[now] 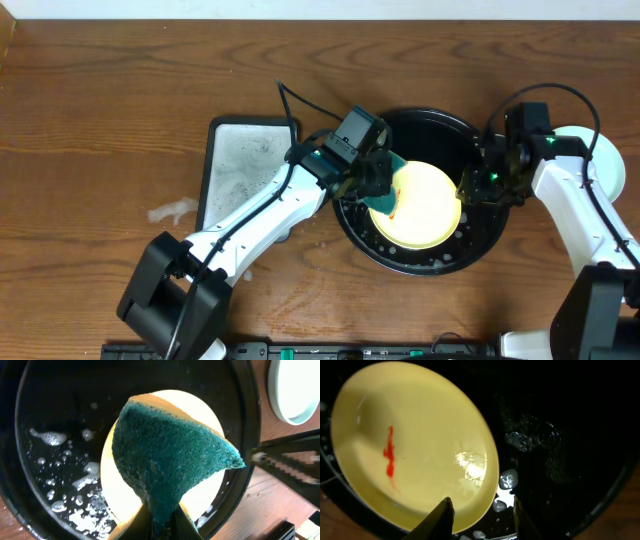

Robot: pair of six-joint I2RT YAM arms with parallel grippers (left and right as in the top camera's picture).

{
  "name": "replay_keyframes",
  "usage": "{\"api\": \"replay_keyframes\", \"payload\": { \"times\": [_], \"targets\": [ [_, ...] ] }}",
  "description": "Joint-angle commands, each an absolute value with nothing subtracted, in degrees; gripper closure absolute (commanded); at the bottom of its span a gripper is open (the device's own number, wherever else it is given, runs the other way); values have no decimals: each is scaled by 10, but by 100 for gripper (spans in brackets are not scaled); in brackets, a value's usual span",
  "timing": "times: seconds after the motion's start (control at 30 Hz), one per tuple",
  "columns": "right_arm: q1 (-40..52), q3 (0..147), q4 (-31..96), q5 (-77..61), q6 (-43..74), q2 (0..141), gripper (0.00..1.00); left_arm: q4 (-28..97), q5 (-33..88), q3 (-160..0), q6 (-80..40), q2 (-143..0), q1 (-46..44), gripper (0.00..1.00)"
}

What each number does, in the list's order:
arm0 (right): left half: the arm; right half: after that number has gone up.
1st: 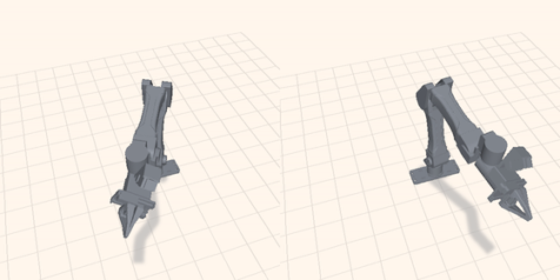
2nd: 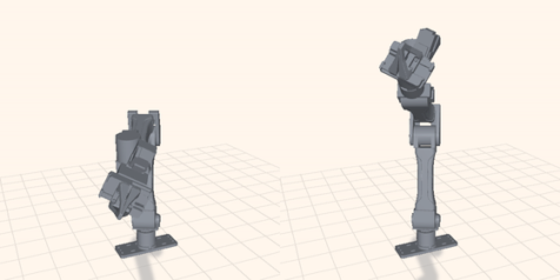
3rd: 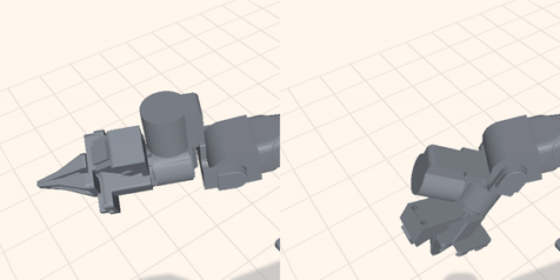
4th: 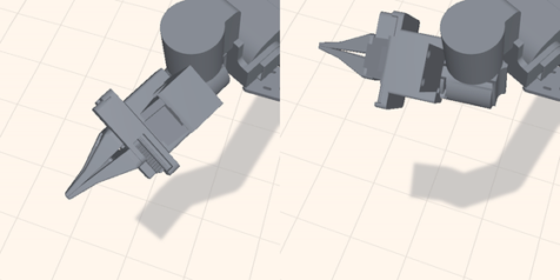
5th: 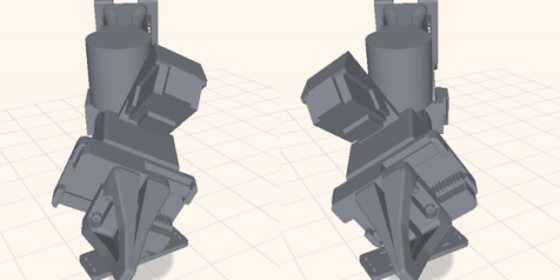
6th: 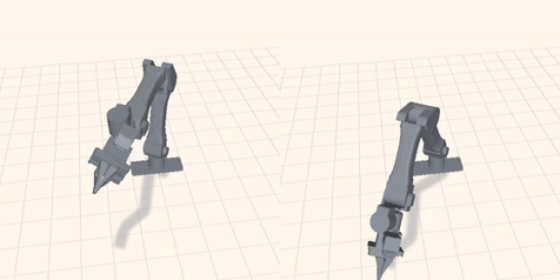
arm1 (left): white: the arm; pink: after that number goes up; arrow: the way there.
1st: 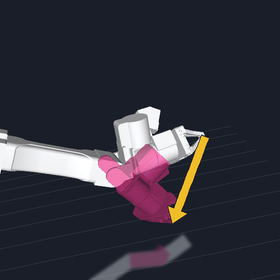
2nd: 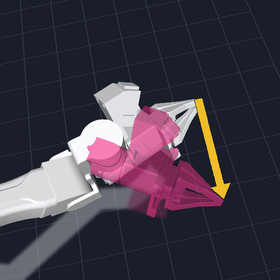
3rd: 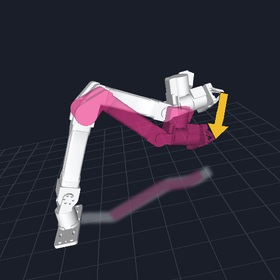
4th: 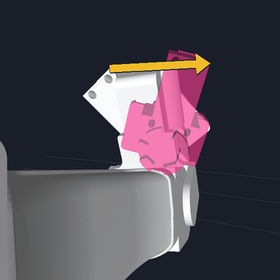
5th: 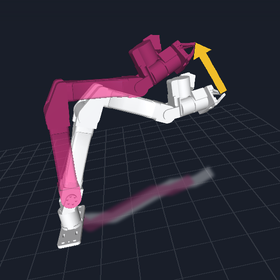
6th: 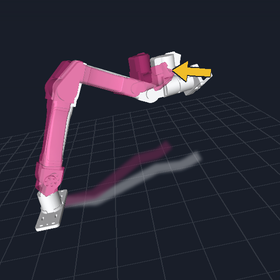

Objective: Clean dirty plates on tray and stack at the side
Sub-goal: 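Scrub the yellow plate with the sponge while right gripper holds its rim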

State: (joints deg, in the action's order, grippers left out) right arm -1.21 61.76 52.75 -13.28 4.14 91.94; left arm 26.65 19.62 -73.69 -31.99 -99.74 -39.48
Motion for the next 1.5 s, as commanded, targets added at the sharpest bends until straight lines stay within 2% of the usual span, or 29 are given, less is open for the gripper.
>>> {"api": "replay_keyframes", "payload": {
  "times": [0.0, 0.17, 0.3, 0.33, 0.6, 0.73, 0.87, 0.97, 1.27, 1.37, 1.47],
  "targets": [
    [-14, 574, 499, -130, 58, 939, 64, 260, 201, -736, -327, -999, -396, 93],
    [-14, 521, 432, -141, 68, 962, 69, 258, 201, -736, -327, -1003, -397, 93],
    [-14, 489, 378, -176, 66, 967, 95, 254, 201, -736, -327, -1010, -400, 93],
    [-14, 489, 375, -183, 66, 967, 99, 251, 201, -736, -327, -1014, -403, 92],
    [-14, 489, 373, -184, 66, 967, 99, 214, 201, -736, -334, -1074, -442, 92],
    [-14, 489, 375, -183, 68, 967, 99, 195, 211, -736, -413, -1141, -463, 93],
    [-14, 489, 383, -183, 68, 967, 99, 180, 239, -736, -434, -1189, -468, 93],
    [-14, 489, 383, -183, 69, 967, 99, 215, 189, -736, -434, -1207, -460, 92],
    [-14, 489, 385, -182, 69, 967, 99, 397, -94, -777, -401, -1201, -431, 93],
    [-14, 489, 386, -166, 69, 967, 99, 409, -104, -793, -382, -1201, -432, 93],
    [-14, 489, 389, -163, 69, 967, 99, 383, -36, -794, -382, -1201, -432, 93]
  ]
}}
